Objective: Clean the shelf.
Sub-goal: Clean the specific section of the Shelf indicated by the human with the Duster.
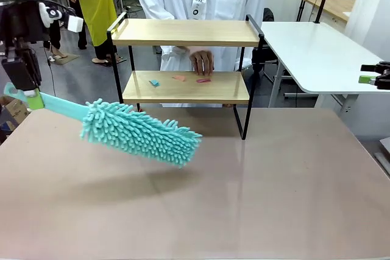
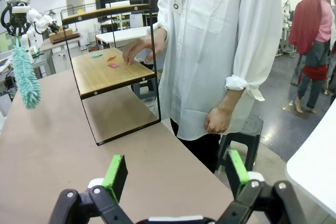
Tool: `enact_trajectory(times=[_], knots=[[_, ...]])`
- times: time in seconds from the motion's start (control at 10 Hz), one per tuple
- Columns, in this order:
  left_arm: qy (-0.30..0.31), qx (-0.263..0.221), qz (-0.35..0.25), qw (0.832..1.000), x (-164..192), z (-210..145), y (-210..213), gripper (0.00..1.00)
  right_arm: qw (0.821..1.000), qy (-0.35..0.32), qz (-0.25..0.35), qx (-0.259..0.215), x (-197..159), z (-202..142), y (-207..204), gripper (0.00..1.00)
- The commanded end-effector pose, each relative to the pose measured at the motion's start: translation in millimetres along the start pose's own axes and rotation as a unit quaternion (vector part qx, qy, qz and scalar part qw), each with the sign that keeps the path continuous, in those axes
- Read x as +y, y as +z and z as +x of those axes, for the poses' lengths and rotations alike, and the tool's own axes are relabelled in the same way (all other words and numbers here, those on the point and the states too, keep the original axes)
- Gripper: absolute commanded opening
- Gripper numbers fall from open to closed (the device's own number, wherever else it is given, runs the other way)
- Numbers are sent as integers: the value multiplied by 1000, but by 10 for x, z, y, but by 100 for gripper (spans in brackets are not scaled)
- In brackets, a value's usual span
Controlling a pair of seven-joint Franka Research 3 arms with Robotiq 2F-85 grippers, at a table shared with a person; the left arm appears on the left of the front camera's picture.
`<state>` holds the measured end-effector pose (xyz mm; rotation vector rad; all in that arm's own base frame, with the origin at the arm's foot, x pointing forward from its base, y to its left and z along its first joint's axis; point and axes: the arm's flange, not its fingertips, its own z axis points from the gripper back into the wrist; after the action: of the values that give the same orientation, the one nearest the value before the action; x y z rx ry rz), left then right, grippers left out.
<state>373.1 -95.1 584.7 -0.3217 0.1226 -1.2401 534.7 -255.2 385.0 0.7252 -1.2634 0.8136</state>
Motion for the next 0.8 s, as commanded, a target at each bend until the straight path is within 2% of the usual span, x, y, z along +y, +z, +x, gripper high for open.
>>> enact_trajectory(times=[0.0,0.1,0.2,0.4,0.7], knots=[[-15,-82,-32,996,-74,-108,-146,13,1000,3,-1,1,0,24,-14,100],[31,-141,-38,989,-159,12,-209,13,1000,3,-1,1,0,24,-14,100],[48,-176,-36,983,-258,130,-241,13,1000,3,-1,1,0,24,-14,100],[167,-236,-62,955,-418,350,-296,13,1000,3,-1,1,0,24,-14,100],[278,-285,-49,916,-656,734,-430,13,1000,3,-1,1,0,24,-14,100]])
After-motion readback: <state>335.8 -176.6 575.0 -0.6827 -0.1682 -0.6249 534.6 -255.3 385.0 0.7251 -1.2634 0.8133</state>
